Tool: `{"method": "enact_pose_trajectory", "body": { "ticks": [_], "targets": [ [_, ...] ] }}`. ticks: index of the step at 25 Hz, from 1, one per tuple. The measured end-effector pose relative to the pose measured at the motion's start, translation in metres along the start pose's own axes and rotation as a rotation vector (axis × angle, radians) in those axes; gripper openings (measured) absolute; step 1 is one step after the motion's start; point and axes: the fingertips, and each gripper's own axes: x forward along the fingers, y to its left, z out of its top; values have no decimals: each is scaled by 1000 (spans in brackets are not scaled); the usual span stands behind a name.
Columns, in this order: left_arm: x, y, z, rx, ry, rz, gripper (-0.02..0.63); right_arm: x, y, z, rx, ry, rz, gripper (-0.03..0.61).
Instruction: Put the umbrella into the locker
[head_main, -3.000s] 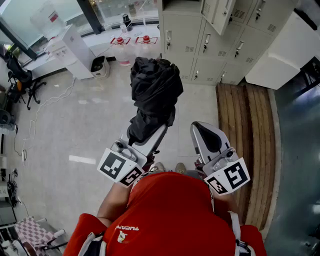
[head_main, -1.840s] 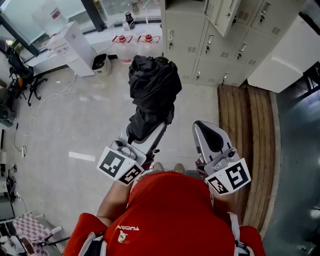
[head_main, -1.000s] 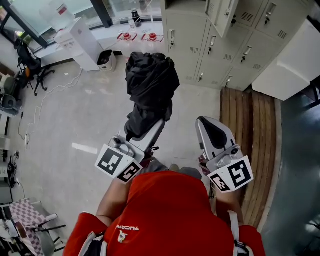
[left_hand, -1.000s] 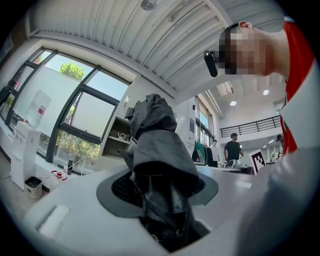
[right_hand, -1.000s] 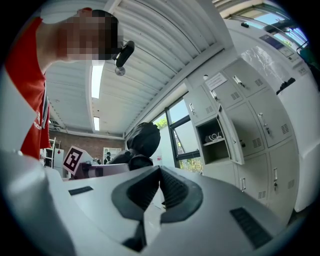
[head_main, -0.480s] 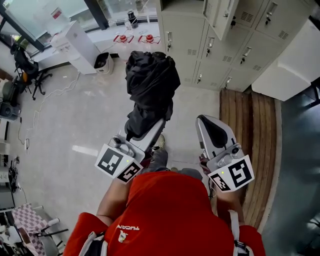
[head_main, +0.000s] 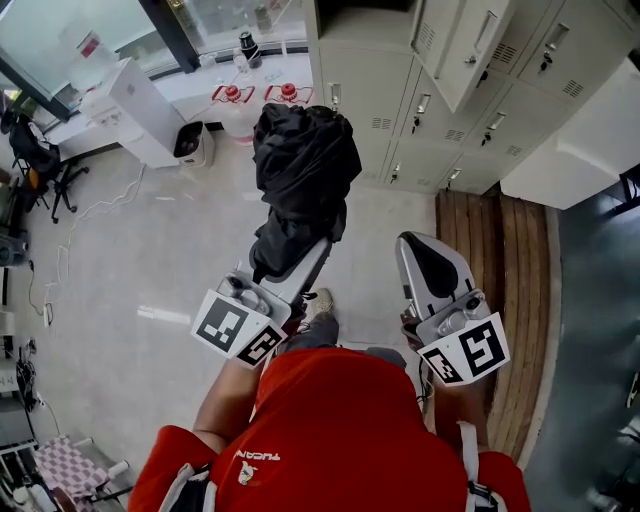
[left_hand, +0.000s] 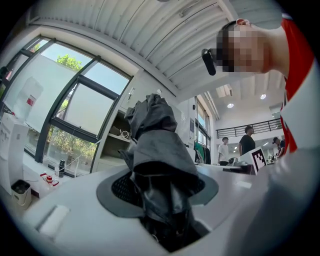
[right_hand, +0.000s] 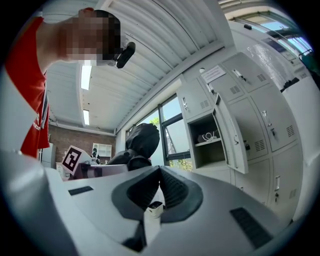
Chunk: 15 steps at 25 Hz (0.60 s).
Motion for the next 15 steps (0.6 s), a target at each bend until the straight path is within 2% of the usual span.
{"method": "enact_pose_trajectory", "body": {
  "ticks": [15],
  "targets": [
    [77, 135, 15, 2, 30, -94, 212, 138, -51, -10, -12, 20, -101, 3]
  ]
}}
